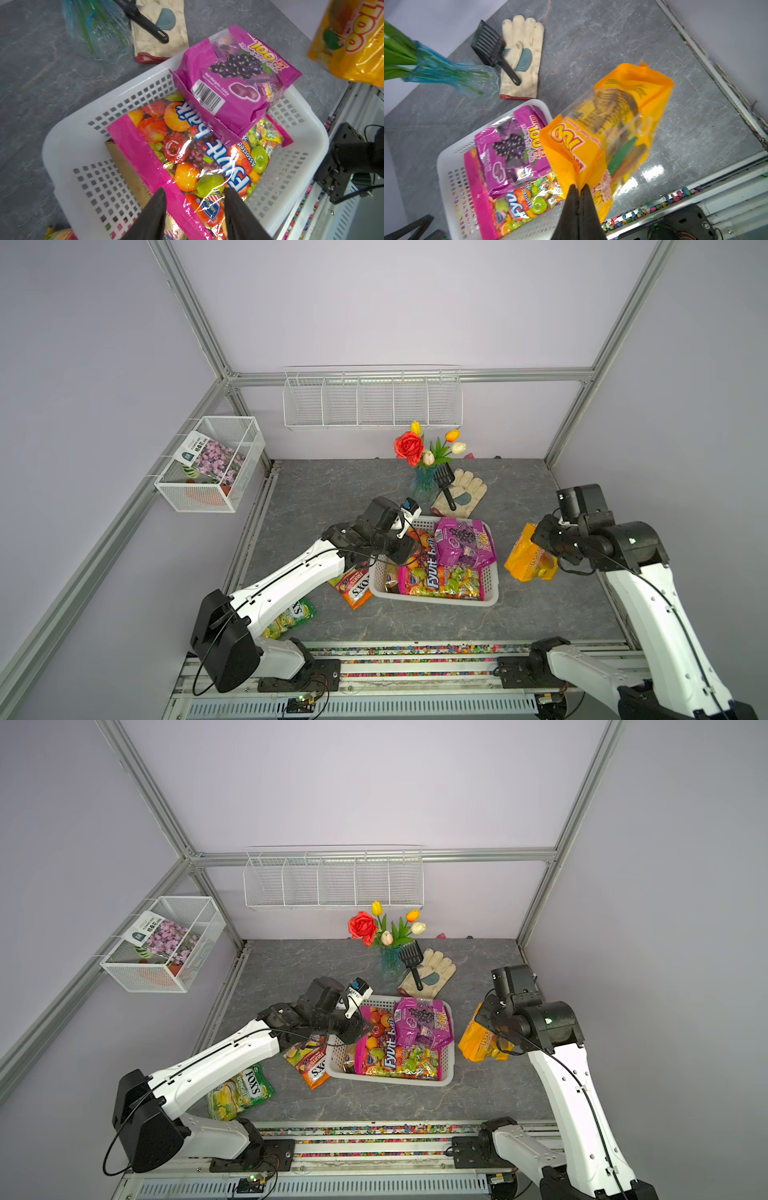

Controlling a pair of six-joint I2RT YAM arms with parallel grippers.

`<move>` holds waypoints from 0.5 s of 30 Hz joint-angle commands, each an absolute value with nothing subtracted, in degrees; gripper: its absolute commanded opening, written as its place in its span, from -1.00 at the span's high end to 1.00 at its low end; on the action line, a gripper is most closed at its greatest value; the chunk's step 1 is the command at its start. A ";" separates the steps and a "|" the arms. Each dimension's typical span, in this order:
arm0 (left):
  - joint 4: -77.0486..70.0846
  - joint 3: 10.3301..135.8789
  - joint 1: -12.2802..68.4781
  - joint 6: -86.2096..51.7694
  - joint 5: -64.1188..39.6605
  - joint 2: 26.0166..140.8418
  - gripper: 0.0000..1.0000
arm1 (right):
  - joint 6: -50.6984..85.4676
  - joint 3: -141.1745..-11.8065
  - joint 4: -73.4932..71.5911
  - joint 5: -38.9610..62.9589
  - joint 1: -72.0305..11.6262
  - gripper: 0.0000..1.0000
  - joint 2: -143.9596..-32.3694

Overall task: Put the candies in the basket
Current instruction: Pick up the candy at the center of the board, then place the candy in the basket.

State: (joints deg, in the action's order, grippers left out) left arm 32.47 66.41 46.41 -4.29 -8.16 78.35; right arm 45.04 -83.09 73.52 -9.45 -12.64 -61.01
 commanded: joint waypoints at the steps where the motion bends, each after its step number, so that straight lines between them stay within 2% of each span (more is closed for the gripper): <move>1: 32.34 66.28 45.31 -6.68 -4.17 75.39 -0.02 | 45.50 -85.37 68.94 -2.59 -14.42 1.00 -61.16; 5: 32.67 65.85 43.23 -8.57 -4.90 73.70 -0.03 | 45.92 -85.41 63.07 5.14 -17.29 1.00 -61.82; 12: 34.18 64.76 39.83 -10.03 -3.74 70.88 -0.05 | 43.75 -94.10 62.08 3.58 -26.77 1.00 -66.24; 15: 34.34 64.34 38.81 -11.26 -2.60 70.23 -0.14 | 42.19 -99.30 60.07 5.62 -29.26 1.00 -69.19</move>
State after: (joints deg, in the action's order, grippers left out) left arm 33.30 65.17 39.53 -9.41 -4.21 71.48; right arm 44.45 -94.54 67.72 3.29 -27.57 -68.27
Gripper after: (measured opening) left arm 0.557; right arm 0.058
